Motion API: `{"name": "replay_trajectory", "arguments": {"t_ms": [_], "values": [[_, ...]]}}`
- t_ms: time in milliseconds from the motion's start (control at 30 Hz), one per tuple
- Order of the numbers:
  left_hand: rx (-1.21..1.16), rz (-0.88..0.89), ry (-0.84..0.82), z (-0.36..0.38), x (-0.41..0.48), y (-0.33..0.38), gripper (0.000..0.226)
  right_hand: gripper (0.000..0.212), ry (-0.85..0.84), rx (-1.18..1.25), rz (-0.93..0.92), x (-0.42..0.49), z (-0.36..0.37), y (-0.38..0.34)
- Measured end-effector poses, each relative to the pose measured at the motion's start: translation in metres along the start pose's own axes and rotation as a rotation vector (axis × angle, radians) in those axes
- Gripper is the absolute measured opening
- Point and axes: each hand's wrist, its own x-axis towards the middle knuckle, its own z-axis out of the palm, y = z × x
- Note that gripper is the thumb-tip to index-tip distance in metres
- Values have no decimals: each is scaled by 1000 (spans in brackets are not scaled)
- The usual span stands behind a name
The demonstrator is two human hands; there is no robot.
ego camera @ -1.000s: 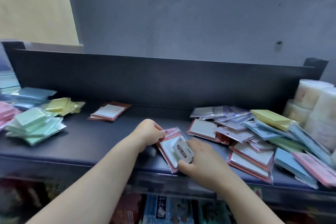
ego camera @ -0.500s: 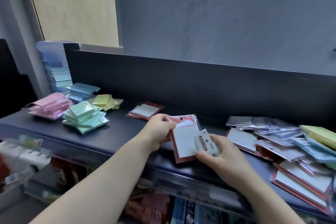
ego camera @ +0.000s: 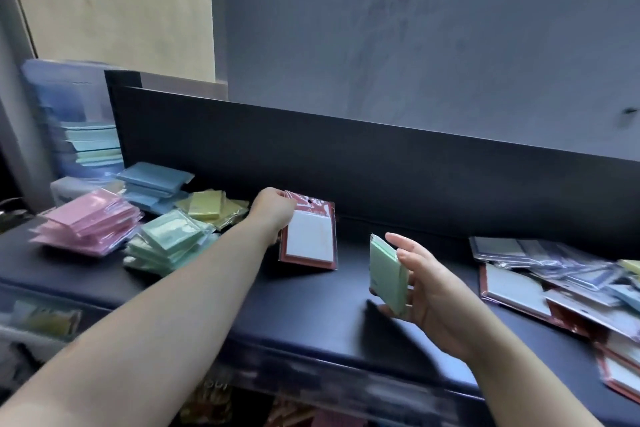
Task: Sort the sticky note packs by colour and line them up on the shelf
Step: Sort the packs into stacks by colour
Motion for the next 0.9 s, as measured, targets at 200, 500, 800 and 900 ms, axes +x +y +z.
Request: {"name": "replay_trajectory", "arguments": {"t_ms": [200,500,800,900], "values": [[64,51,12,-3,4,24,19,25,139,-33,-7,22,36,4],[244,381,-314,-28,-56,48,29,45,203,28,58,57,89,-2],[418,573,-165,-114,-85,27,21,50,29,30,21,97,160,1],[453,548,16,-145,-81,18,21,23,11,-27,-41,108,185,3]]}}
